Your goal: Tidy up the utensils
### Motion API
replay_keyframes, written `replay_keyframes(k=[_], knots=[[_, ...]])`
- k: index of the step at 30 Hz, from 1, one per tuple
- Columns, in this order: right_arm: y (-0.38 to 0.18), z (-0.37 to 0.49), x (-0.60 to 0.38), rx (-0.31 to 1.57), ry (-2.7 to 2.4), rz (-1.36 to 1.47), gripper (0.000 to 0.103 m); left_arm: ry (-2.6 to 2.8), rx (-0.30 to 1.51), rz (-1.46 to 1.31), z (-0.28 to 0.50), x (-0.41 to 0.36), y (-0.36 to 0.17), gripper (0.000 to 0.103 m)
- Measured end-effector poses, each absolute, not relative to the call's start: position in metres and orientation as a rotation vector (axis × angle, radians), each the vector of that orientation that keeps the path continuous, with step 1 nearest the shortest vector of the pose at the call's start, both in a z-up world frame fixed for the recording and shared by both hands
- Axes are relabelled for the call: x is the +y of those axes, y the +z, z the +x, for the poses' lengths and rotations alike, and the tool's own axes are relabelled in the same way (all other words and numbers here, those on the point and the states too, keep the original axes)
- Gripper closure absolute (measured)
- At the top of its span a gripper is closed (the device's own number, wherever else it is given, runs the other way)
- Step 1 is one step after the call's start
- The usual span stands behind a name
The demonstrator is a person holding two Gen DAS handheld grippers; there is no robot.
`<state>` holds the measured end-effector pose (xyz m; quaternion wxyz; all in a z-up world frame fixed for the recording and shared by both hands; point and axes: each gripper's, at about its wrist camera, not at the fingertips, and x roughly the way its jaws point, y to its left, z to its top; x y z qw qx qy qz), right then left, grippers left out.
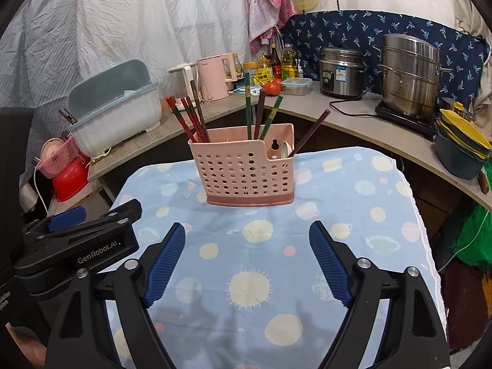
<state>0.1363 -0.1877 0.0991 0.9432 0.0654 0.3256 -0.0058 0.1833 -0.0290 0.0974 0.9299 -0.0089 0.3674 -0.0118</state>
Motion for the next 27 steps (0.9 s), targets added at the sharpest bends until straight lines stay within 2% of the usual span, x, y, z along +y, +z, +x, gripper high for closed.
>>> replay_keyframes(k=[8, 12, 13, 14, 27], knots=[[0.104, 0.12, -0.187, 0.65, -0.046, 0.085, 0.017, -0.005, 0.738, 0.025, 0.166, -0.03, 0.1, 0.014], [0.106, 0.113, -0.188, 0.637, -0.057, 0.079, 0.016, -0.002, 0.74, 0.048, 0.159, -0.032, 0.098, 0.01], [0.106, 0.111, -0.188, 0.637, -0.062, 0.077, 0.014, -0.003, 0.745, 0.051, 0.158, -0.032, 0.098, 0.01], [0.106, 0.111, -0.188, 0.638, -0.068, 0.075, 0.006, 0.004, 0.751, 0.052, 0.157, -0.031, 0.096, 0.01], [0.101, 0.099, -0.195, 0.636, -0.098, 0.092, 0.006, -0.012, 0.782, 0.028, 0.149, -0.027, 0.082, 0.007]])
